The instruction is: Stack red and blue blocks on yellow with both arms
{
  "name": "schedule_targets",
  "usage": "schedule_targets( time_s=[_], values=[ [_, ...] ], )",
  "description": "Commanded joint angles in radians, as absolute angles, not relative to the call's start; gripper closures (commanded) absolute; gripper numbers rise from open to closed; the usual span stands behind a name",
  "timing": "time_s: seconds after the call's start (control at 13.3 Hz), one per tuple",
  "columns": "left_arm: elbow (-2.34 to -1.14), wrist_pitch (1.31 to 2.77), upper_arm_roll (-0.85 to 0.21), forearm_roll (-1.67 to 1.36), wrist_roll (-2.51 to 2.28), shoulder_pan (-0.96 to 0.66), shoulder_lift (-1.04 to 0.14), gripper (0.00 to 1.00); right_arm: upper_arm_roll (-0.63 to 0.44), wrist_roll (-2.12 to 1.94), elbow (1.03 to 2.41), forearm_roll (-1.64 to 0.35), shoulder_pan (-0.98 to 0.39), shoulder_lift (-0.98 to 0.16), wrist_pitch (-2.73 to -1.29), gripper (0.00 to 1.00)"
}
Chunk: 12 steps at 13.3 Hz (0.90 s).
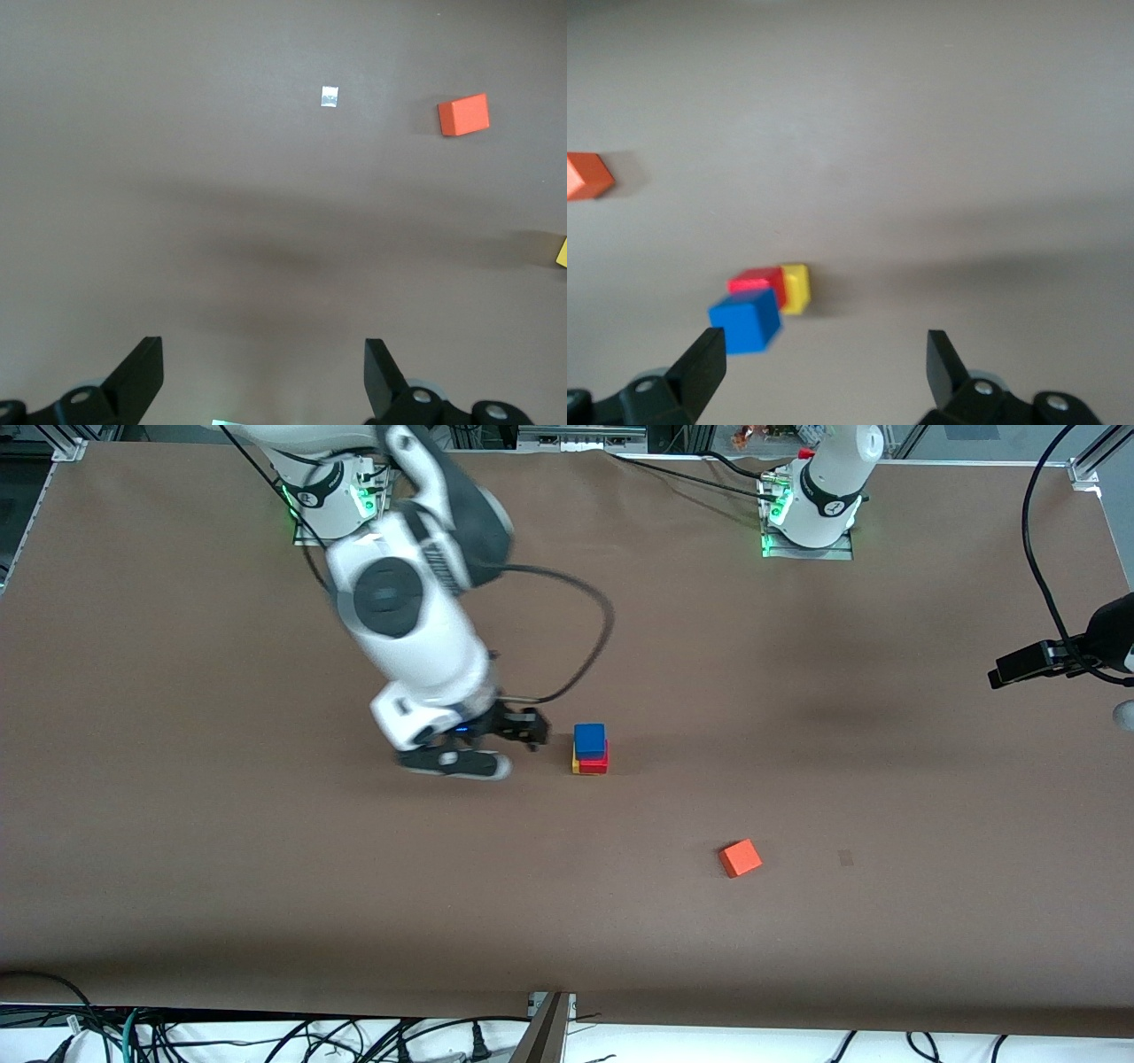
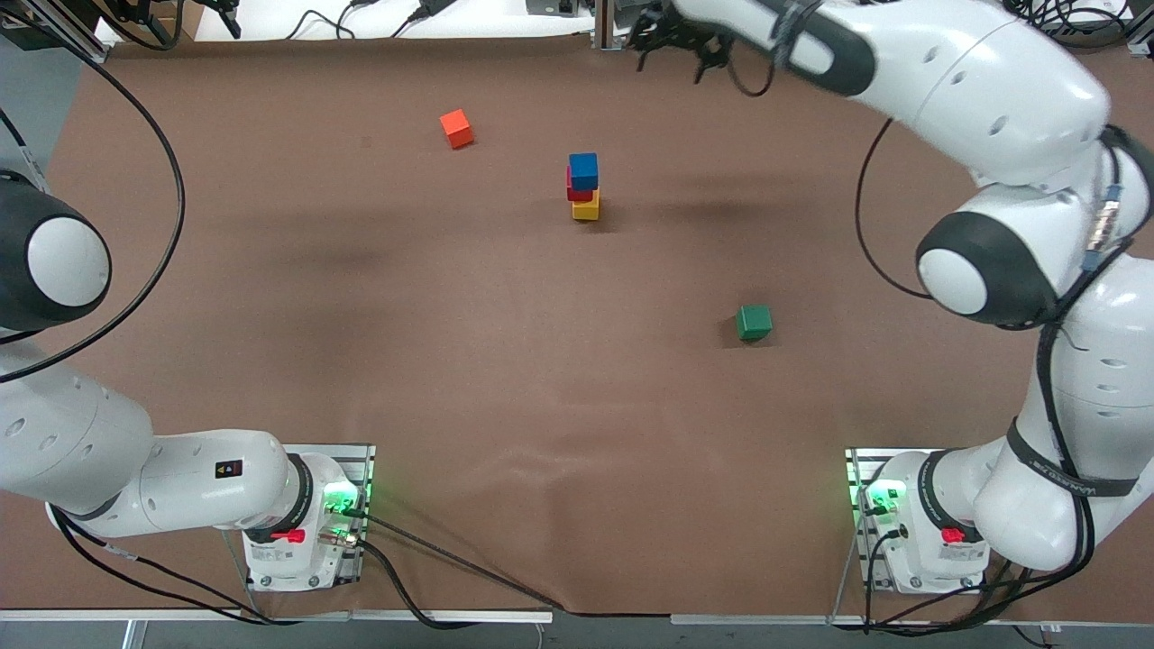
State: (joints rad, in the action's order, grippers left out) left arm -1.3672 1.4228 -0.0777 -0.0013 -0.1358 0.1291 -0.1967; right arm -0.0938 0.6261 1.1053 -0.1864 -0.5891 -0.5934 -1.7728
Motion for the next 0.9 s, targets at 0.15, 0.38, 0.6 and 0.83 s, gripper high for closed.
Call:
schedule_targets(
  time_s=[0.15, 0.38, 0.6, 0.83],
  values=[
    [-1.355, 1.422, -0.078, -0.023, -0.117, 0.144, -0.199, 0.00, -0.199, 0.455, 1.389, -0.209, -0.588, -0.310, -1.720, 0.00],
    [-1.361, 1.420, -0.080, -0.069, -0.115, 0.190, -0.199, 0.00, -0.255, 0.368, 1.518, -0.193, -0.588, -0.183, -1.713, 0.00],
    [-1.356, 1.420, -0.080, -0.081, -0.115, 0.195, -0.201, 0.00, -0.288, 0.258, 1.583, -0.146, -0.588, -0.138, -1.713, 0.00],
    [-1.356, 1.422, -0.080, -0.083, -0.115, 0.193, -0.201, 0.00, -0.287, 0.170, 1.606, -0.114, -0.549, -0.130, -1.715, 0.00]
  ],
)
